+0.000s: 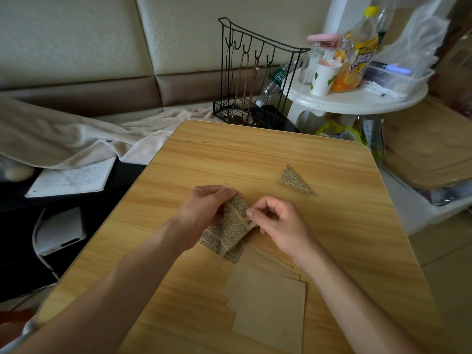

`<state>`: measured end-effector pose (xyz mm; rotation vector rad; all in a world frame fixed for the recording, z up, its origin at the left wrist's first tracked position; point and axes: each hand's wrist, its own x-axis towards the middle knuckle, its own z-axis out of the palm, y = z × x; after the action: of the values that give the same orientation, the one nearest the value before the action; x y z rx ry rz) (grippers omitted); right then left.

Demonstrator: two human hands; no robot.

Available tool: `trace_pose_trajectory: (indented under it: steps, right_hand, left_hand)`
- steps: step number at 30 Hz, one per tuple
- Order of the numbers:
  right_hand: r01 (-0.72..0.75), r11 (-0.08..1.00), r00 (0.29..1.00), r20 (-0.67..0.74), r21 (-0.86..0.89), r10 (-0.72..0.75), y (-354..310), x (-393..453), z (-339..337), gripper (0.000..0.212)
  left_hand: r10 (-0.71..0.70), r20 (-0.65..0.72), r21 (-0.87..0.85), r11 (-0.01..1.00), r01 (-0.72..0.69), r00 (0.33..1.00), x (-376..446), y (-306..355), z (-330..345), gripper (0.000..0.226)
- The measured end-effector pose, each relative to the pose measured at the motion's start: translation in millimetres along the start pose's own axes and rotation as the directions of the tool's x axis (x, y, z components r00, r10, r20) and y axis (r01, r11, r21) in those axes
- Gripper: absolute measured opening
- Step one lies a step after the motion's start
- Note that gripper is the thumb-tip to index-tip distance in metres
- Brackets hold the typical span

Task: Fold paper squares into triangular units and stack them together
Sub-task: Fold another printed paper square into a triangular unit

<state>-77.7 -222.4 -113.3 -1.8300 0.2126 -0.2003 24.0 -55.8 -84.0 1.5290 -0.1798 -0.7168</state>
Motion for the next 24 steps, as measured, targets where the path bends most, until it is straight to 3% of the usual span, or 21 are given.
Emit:
trace_pose_trajectory:
  steps: [3,5,17,24]
  right_hand:
    - [0.017,1.0,0.999,-0.041,-0.016,-0.018,0.4,-0.7,0.9,0.015]
    - [0.021,1.0,0.999,-0.047,-0.012,-0.022,0.1,-1.3,-0.3,0.016]
    - [-0.017,0.999,0.999,-0.028,0.048,0.018,-2.0,0.6,-1.9,0.013]
    - [-0.029,1.0,0.999,-0.016,0.009,0.029,-5.2,-1.9,-2.1,0.012]
  left_hand:
    - [0.023,0.07,0.095,0.995,-0.03,0.997,-1.5,-3.8,-0.6,0.039]
    - [0.04,0.092,0.131,0.99,-0.052,0.995,-3.0,-5.1,0.0,0.031]
    - [0.121,0.0,0.143,0.982,-0.12,0.993,-3.8,-8.0,2.5,0.017]
    - [0.132,-0.034,0.107,0.986,-0.128,0.991,-3.5,-7.0,3.4,0.021]
